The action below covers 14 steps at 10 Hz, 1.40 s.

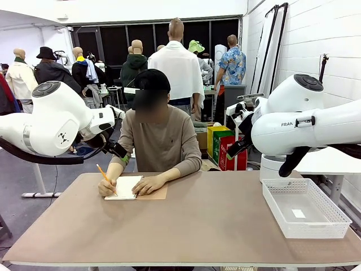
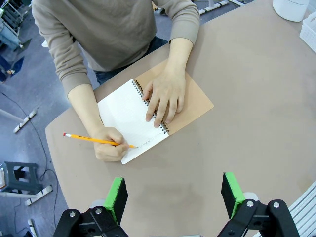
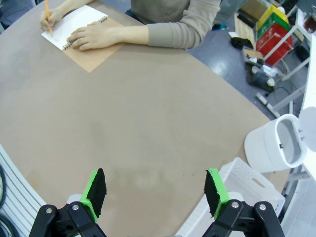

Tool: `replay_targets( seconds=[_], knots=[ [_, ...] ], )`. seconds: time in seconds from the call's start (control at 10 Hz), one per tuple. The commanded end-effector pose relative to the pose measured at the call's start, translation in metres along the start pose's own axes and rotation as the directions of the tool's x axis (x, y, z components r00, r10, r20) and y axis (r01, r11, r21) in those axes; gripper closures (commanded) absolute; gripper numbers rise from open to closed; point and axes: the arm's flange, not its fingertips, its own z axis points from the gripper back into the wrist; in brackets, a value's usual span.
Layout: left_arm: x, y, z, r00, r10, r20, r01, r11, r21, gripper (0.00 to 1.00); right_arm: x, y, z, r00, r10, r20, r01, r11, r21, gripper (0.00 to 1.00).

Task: Sort the paper based on its condition.
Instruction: If a person hands you a paper, place it in the Organizing basket , and if it's crumpled, put it in the Trash can.

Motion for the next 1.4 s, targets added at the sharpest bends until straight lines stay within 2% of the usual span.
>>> replay_targets(
  seconds=[0.0, 1.3],
  knots=[
    [0.0002, -0.0002, 0.0003, 1.000, -0.005, 0.001, 0.005, 1.000, -0.001, 0.00, 0.0003, -0.0001, -0.0006, 1.000, -0.002, 0.003, 0.002, 1.000, 0.000, 0.00],
    [0.0002, -0.0002, 0.0003, 1.000, -0.005, 0.001, 0.005, 1.000, -0.001, 0.00, 0.0003, -0.0001, -0.0006, 1.000, -0.002, 0.003, 0.002, 1.000, 0.000, 0.00]
  ],
)
